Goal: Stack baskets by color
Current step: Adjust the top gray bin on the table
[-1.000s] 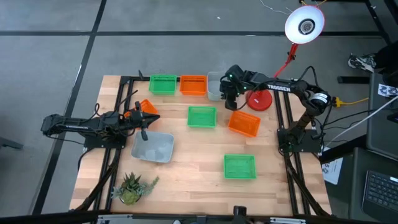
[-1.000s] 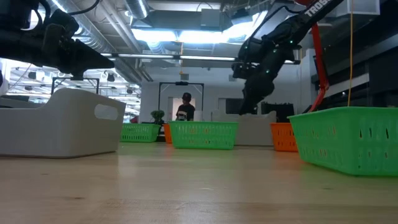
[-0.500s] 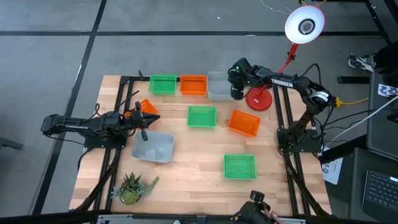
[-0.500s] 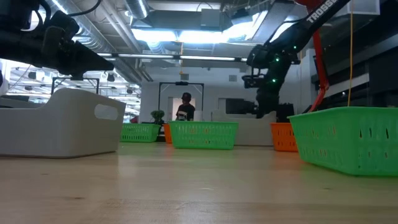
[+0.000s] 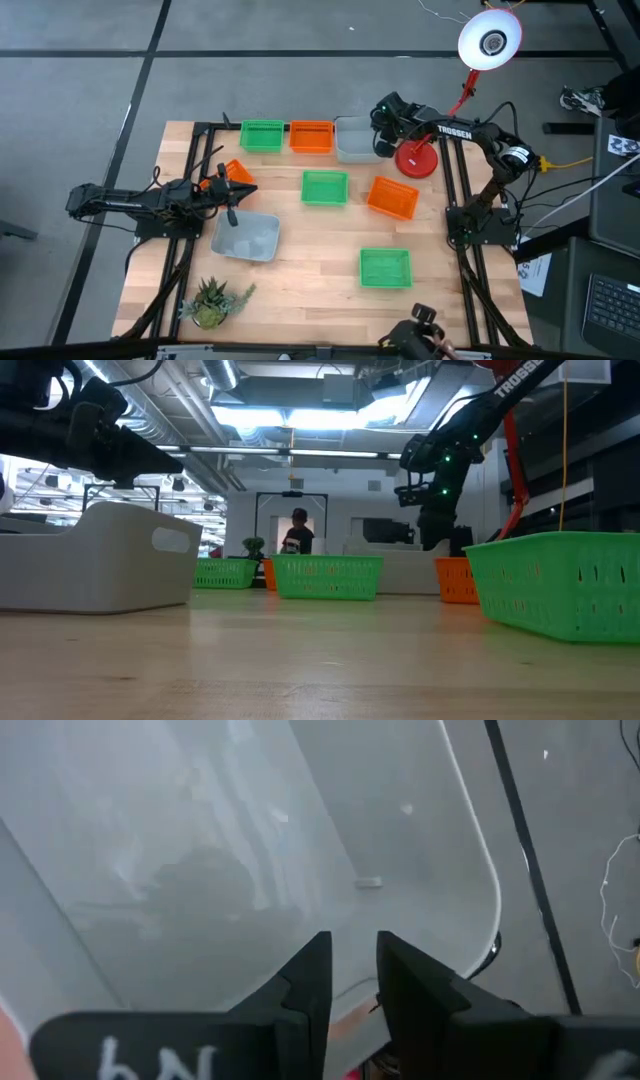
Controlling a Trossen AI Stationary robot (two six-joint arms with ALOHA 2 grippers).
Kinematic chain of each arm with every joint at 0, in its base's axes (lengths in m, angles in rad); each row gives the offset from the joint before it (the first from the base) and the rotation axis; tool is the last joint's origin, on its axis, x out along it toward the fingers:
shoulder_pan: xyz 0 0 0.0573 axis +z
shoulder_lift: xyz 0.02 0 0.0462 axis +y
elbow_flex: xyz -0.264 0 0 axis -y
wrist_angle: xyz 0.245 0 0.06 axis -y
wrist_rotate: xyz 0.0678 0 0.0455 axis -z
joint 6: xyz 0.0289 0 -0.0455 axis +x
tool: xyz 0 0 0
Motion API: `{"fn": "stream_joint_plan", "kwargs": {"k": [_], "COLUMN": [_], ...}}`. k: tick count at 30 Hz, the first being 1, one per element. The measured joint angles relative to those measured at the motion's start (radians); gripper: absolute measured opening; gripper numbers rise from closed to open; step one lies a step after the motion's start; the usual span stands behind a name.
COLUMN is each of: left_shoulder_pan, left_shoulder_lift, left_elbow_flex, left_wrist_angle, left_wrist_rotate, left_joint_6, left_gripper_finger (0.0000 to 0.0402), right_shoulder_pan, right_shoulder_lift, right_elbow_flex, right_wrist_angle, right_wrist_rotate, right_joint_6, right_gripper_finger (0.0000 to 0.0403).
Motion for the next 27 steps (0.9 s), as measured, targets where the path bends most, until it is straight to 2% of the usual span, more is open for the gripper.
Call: {"fn": "stream_joint_plan", "kwargs": {"k": [7, 12, 20, 27], "left_shoulder_pan": [0.0, 0.0, 0.0, 0.0], "left_shoulder_lift": [0.0, 0.0, 0.0, 0.0], "left_elbow_flex": [0.0, 0.0, 0.0, 0.0], "left_wrist_angle": [0.0, 0.0, 0.0, 0.0], "left_wrist_rotate": [0.0, 0.0, 0.0, 0.0], "left_joint_6": [-0.001, -0.001, -0.001, 0.0], "left_gripper_finger": [0.0009, 0.0009, 0.0009, 0.0009], "right_shoulder_pan": [0.029, 0.085, 0.189, 0.232], "right_shoulder_lift": [0.0, -0.023, -0.054, -0.061], "right_elbow_flex": [0.0, -0.001, -0.001, -0.002], "right_wrist_angle": [-0.017, -0.002, -0.01, -0.078], "right_wrist_rotate": [-0.008, -0.17, -0.246, -0.438], "right_joint_6": [0.043, 0.052, 0.022, 0.021], "right_gripper_finger": [0.0084, 0.0084, 0.0084, 0.0084]}}
